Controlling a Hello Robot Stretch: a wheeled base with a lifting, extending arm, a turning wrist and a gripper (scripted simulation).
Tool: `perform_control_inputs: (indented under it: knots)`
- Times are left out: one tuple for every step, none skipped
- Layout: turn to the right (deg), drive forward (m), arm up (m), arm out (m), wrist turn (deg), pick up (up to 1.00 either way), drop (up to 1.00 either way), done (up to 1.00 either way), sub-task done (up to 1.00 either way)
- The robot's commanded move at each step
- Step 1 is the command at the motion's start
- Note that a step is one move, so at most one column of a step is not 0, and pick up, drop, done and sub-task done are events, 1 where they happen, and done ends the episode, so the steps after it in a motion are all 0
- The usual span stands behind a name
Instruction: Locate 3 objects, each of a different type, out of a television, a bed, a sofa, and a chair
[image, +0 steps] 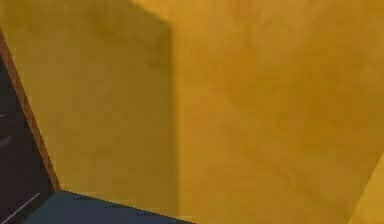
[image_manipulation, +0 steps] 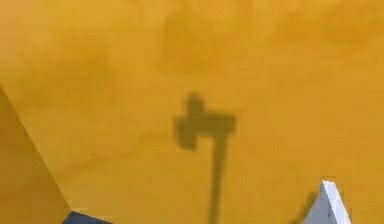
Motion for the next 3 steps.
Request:
perform_control_inputs:
  knots:
    - [15.0, 0.00, 0.00, 0.00, 0.0, 0.00, 0.00, 0.00, 0.00]
    - [0.0, 0.15, 0.00, 0.00, 0.0, 0.00, 0.00, 0.00, 0.00]
    - [45.0, 0.00, 0.00, 0.00, 0.0, 0.00, 0.00, 0.00, 0.00]
